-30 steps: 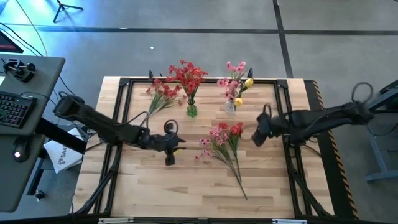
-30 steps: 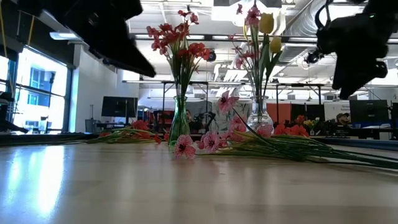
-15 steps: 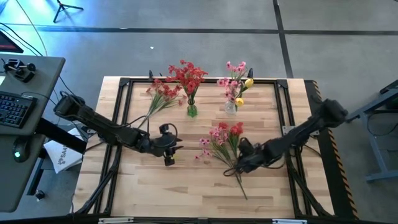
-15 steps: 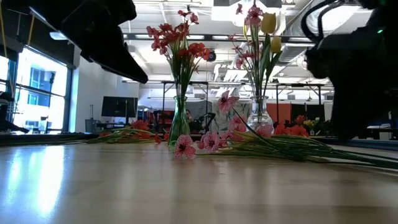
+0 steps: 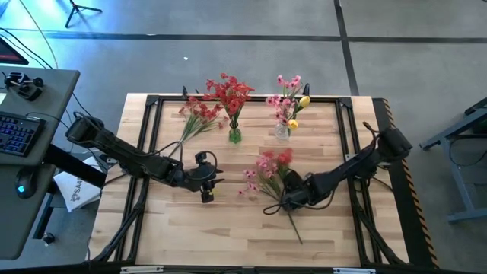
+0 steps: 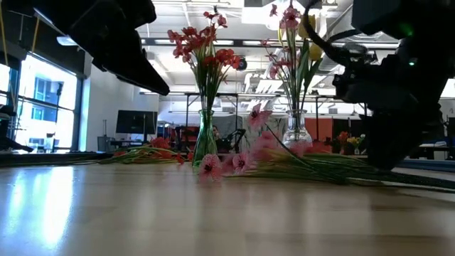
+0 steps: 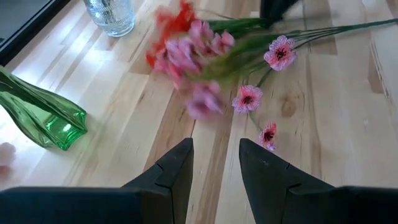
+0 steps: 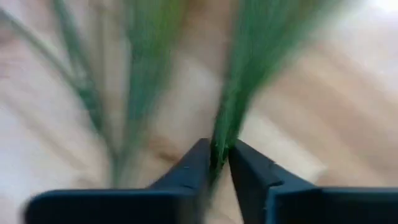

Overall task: Sort flowers into vase by color
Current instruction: Put the bottom red flower into the green vase

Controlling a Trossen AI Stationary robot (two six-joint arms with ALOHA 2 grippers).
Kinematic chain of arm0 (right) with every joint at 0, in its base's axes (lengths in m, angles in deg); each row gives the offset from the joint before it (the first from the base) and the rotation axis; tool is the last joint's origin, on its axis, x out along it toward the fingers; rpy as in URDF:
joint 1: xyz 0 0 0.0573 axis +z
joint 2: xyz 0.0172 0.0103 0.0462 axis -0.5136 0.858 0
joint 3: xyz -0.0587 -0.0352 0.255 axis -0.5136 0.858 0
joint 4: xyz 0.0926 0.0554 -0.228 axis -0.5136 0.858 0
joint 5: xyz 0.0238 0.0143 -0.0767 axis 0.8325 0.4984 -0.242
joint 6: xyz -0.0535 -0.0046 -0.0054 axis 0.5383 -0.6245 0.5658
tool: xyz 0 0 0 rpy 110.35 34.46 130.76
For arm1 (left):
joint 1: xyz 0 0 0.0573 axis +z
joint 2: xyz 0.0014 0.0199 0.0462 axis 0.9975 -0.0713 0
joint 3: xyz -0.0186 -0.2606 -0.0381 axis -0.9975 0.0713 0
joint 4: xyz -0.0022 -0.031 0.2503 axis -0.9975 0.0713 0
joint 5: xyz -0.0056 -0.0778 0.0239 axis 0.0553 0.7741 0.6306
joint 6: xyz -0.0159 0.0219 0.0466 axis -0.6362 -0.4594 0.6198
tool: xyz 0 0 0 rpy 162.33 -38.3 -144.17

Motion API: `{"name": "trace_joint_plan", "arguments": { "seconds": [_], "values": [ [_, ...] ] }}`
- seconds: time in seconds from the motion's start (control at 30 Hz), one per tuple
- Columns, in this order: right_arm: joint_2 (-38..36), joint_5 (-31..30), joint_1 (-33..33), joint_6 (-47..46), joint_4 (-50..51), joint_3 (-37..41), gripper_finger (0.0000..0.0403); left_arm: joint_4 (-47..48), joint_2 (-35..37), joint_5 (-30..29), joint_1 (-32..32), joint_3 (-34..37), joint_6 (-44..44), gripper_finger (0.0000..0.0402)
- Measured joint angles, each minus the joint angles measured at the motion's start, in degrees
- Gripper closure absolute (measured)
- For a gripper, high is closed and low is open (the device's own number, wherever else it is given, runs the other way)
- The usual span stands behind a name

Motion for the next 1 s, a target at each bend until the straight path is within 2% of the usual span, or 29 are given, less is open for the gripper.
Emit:
{"name": "trace_joint_plan", "arguments": {
  "seconds": [0.07, 0.23, 0.33, 0.4, 0.47, 0.57, 0.67, 0.73, 0.8, 0.9, 1.0],
  "values": [
    [-1.66, -2.41, 1.52, -0.49, 5.75, 0.2, 0.0388, -0.12, 0.0, 0.01, 0.0, 0.07, 0.0, 0.0282],
    [-8.78, -4.64, 8.26, -12.28, 20.39, 1.08, 0.0389, -1.38, 0.0, -0.01, 0.02, 1.78, -0.13, 0.0282],
    [-15.62, -9.74, 13.69, -16.76, 18.36, 5.45, 0.0398, -3.07, 0.0, 0.01, 0.02, 3.07, -0.48, 0.0282],
    [-20.41, -15.28, 16.91, -17.01, 11.13, 10.15, 0.0398, -4.58, 0.0, 0.01, 0.02, 3.56, -0.48, 0.0282],
    [-24.55, -21.17, 18.71, -12.1, -0.95, 15.9, 0.0399, -5.96, 0.0, 0.05, 0.02, 3.56, -0.22, 0.0282],
    [-27.74, -27.42, 18.55, 5.04, -28.9, 24.47, 0.04, -9.4, -0.02, 1.63, 0.11, 3.56, 2.53, 0.0282],
    [-26.5, -28.83, 15.56, 27.9, -58.65, 30.77, 0.0401, -14.91, -0.4, 3.93, 0.28, 3.56, 6.71, 0.0282],
    [-24.67, -27.72, 13.05, 41.13, -73.56, 32.7, 0.0401, -19.14, -1.41, 5.54, 0.6, 3.57, 10.15, 0.0282],
    [-22.93, -24.55, 10.25, 51.54, -83.37, 33.27, 0.0401, -24.62, -3.16, 6.46, 1.05, 3.58, 13.28, 0.0282],
    [-20.04, -17.47, 5.73, 61.96, -90.15, 32.25, 0.0402, -34.0, -7.05, 6.55, 2.16, 3.58, 18.02, 0.0282],
    [-16.74, -9.27, 1.73, 67.93, -91.44, 29.01, 0.0402, -45.58, -11.51, 8.12, 3.66, 3.58, 23.76, 0.0281]
  ]
}}
